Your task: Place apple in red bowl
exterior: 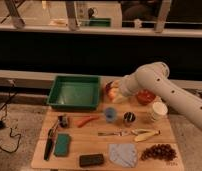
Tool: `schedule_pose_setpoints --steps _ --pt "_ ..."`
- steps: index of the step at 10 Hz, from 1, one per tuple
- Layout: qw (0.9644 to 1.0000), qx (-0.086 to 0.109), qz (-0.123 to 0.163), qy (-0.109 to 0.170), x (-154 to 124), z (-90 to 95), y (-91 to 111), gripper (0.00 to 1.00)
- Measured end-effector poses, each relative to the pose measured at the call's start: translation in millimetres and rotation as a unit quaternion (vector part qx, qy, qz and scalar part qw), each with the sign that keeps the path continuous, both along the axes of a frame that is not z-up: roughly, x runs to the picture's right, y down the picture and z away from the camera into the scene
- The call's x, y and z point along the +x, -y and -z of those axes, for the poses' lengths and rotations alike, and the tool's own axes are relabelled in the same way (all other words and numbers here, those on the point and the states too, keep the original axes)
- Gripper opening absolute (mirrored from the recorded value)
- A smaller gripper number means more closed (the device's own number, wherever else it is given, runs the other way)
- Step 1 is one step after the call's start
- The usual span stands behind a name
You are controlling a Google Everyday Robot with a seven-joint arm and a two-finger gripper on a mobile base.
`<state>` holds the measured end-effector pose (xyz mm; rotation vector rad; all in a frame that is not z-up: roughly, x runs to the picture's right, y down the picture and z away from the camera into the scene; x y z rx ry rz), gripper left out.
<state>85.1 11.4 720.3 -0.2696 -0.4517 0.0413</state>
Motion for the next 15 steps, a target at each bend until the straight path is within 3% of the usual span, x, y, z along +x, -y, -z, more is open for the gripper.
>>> schedule_pose_setpoints --steps 2,5,10,15 --pt "0.9996 0.016 -0.02 -0.008 7.6 -1.3 18.0 0.06" --pt "0.9969 0.04 -0.061 -0.029 25.6 -19.4 64.5 0.06" --pt "0.9887 0.028 -0.116 -0.091 81.8 -52.1 72.8 0.06" --pt "0.9749 0.02 -0.164 -0.149 134.0 -70.6 80.3 0.06"
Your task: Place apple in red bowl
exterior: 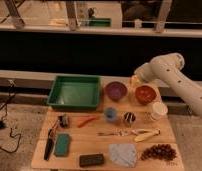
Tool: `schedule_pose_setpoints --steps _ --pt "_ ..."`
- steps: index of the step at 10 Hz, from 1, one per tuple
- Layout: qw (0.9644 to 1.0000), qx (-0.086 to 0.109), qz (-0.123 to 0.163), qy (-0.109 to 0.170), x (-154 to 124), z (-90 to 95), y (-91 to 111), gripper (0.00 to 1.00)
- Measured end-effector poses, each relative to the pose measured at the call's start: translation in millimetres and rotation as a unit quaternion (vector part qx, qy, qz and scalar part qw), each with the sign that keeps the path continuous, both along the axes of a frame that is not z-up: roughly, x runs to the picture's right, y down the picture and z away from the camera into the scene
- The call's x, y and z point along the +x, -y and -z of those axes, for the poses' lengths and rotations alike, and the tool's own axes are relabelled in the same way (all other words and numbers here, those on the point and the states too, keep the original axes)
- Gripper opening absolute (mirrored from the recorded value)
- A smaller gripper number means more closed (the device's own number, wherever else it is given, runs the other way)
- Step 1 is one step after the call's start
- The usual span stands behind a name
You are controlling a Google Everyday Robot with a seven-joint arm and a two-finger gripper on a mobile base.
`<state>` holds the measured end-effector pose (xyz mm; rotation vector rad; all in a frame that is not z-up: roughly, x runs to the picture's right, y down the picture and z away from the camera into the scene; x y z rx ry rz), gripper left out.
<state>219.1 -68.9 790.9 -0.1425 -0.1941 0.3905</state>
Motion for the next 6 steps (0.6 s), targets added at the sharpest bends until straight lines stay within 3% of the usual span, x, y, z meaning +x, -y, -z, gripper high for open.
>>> schedule_pose_setpoints --steps 6 --pt "1.0 0.0 0.0 0.001 -1.4 -0.3 0.1 0.06"
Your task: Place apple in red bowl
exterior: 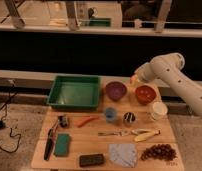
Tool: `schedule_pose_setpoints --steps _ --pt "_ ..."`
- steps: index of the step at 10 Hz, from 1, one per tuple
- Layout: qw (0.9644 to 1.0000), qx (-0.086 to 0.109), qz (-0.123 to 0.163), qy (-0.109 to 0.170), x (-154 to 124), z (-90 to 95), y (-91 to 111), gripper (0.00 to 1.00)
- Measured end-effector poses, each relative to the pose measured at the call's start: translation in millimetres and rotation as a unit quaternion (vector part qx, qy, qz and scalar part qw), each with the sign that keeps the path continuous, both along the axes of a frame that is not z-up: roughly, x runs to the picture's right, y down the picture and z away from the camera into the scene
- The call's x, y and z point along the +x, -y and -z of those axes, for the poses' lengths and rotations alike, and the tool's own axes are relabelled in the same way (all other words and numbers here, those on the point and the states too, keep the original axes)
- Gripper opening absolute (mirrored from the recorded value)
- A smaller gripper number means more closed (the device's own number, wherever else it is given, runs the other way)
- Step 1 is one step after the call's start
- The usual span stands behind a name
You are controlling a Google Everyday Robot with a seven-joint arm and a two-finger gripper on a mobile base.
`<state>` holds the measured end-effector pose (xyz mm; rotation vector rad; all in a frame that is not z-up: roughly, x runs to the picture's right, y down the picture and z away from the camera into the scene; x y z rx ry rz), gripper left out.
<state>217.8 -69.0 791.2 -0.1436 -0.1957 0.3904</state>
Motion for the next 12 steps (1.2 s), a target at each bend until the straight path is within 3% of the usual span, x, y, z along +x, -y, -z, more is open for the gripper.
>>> schedule_pose_setpoints --steps 3,5,12 --pt "0.9997 0.0 -0.015 -0.02 16.2 -3.1 7.2 0.06" --pt "0.9988 -0.002 -0.022 -0.042 43.8 -4.5 9.7 0.06" --pt "0.9975 -0.008 -0.023 -0.066 54.9 -4.4 6.9 0.06"
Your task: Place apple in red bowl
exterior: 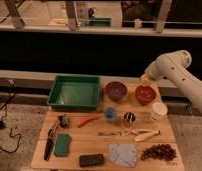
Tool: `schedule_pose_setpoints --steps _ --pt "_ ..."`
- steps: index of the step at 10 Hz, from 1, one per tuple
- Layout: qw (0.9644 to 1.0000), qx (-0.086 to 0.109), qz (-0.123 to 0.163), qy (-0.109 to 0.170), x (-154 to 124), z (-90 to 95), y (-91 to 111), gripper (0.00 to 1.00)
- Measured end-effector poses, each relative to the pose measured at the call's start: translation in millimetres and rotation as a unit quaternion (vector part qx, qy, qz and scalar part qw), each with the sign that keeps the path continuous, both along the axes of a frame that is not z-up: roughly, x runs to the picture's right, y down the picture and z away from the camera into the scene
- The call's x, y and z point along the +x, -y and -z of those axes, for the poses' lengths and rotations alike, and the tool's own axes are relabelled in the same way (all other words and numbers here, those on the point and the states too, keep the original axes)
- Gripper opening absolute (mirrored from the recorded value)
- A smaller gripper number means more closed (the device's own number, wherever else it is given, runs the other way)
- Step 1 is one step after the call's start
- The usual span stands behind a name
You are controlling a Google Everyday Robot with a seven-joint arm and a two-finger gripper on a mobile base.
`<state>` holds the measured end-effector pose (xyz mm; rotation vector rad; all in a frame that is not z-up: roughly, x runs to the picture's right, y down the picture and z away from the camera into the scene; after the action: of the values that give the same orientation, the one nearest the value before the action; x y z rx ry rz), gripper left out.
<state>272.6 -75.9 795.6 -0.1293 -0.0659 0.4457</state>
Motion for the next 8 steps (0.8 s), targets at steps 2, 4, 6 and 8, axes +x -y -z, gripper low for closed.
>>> schedule_pose_setpoints --steps 2,4,6,8 --pt "1.0 0.0 0.0 0.0 0.5 0.1 -0.2 0.18" --pt "1.0 0.0 0.0 0.0 0.6 0.1 -0.2 0.36" --pt "1.0 0.0 0.0 0.0 0.1 0.0 -0.1 0.58" --pt "1.0 0.0 0.0 0.0 0.2 0.0 -0.2 0.76"
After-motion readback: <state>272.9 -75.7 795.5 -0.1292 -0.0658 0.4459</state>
